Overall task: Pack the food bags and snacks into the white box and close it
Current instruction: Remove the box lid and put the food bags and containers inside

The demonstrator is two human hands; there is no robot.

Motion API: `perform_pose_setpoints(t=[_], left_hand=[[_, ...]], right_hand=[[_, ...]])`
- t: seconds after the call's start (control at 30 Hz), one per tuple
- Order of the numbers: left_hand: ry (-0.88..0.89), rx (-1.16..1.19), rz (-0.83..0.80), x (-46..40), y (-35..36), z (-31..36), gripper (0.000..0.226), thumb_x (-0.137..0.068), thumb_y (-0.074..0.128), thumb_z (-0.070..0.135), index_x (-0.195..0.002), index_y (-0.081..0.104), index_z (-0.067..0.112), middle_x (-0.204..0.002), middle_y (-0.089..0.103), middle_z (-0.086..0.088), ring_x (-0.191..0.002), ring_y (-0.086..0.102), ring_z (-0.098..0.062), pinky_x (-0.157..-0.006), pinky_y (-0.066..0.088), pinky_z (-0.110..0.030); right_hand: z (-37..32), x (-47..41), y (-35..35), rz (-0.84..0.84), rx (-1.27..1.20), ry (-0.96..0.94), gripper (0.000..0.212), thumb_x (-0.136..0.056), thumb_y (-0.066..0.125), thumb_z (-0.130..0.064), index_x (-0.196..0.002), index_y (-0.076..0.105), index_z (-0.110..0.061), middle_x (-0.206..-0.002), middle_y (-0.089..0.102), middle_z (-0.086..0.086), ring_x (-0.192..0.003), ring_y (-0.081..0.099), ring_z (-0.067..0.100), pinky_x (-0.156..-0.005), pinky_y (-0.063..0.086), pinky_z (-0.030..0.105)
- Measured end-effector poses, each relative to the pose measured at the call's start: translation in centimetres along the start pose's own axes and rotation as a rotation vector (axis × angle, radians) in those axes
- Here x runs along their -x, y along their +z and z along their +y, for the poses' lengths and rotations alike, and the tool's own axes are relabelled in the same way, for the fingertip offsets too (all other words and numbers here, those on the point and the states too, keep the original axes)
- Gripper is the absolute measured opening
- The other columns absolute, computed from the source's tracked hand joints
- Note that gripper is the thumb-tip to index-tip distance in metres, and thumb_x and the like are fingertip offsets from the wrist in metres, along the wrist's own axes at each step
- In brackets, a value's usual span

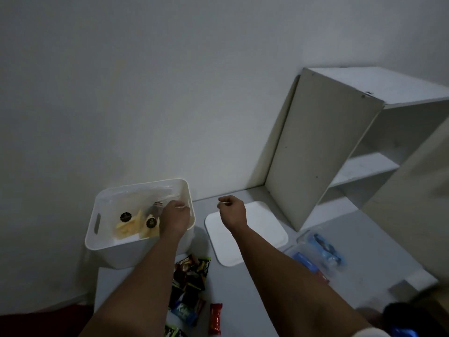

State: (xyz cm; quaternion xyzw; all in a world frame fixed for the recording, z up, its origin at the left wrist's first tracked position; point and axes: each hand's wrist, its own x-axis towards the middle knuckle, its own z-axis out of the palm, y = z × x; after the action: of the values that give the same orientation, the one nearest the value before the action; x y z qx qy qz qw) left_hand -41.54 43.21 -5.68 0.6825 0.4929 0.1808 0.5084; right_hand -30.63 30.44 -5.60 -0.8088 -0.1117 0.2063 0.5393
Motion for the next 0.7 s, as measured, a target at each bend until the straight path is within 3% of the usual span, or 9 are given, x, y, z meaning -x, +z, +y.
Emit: perform_pose_setpoints(t=[0.07,0.3,0.47,0.6,0.7], left_hand=[[0.016,-0.007,-0.021,0.9,1.2,0.0,0.020,-0.085,0.060,0.016,-0.102,0.068,0.023,-0.105,0.070,-0.005,-0.100,0.065,-0.030,-0.090,0.054,-0.038],[0.037,-0.022,-0.088,3.3,5.9,-0.1,0.018,-0.088,0.064,0.016,-0.106,0.069,0.016,-0.099,0.068,-0.005,-0.089,0.065,-0.027,-0.074,0.049,-0.030],[-0.039,-0.082,-0.161,4.0,11.0,-0.4,0.014,-0.083,0.069,0.025,-0.096,0.068,0.026,-0.093,0.071,-0.006,-0.081,0.069,-0.027,-0.076,0.059,-0.039],[-0.098,-0.101,-0.208,5.7,16.2,-0.1,0.011,-0.082,0.071,0.024,-0.093,0.069,0.024,-0.077,0.069,-0.009,-0.077,0.068,-0.032,-0.069,0.052,-0.034],[-0.174,-0.104,-0.215,7.6,20.7,-0.5,0.014,-0.079,0.072,0.027,-0.092,0.070,0.024,-0.086,0.073,-0.015,-0.070,0.062,-0.027,-0.070,0.050,-0.033]], right_hand=[[0.8,0.2,-1.6,0.015,0.002,0.013,0.024,-0.092,0.058,-0.010,-0.111,0.071,-0.017,-0.088,0.069,-0.005,-0.072,0.063,0.010,-0.066,0.052,0.024],[4.0,-1.0,-6.8,0.058,0.010,0.055,0.025,-0.091,0.058,-0.011,-0.111,0.073,-0.016,-0.095,0.073,-0.001,-0.068,0.062,0.010,-0.067,0.050,0.025],[7.5,-3.0,-12.4,0.078,0.108,0.029,0.023,-0.085,0.054,-0.015,-0.095,0.073,-0.025,-0.095,0.074,0.002,-0.082,0.068,0.024,-0.080,0.058,0.039],[11.1,-5.0,-19.9,0.104,0.201,0.060,0.021,-0.089,0.058,-0.010,-0.100,0.076,-0.013,-0.096,0.074,0.010,-0.091,0.067,0.028,-0.078,0.044,0.025],[14.5,-7.2,-26.0,0.125,0.253,0.109,0.018,-0.090,0.061,-0.014,-0.097,0.077,-0.012,-0.103,0.077,0.015,-0.103,0.069,0.034,-0.086,0.051,0.031]])
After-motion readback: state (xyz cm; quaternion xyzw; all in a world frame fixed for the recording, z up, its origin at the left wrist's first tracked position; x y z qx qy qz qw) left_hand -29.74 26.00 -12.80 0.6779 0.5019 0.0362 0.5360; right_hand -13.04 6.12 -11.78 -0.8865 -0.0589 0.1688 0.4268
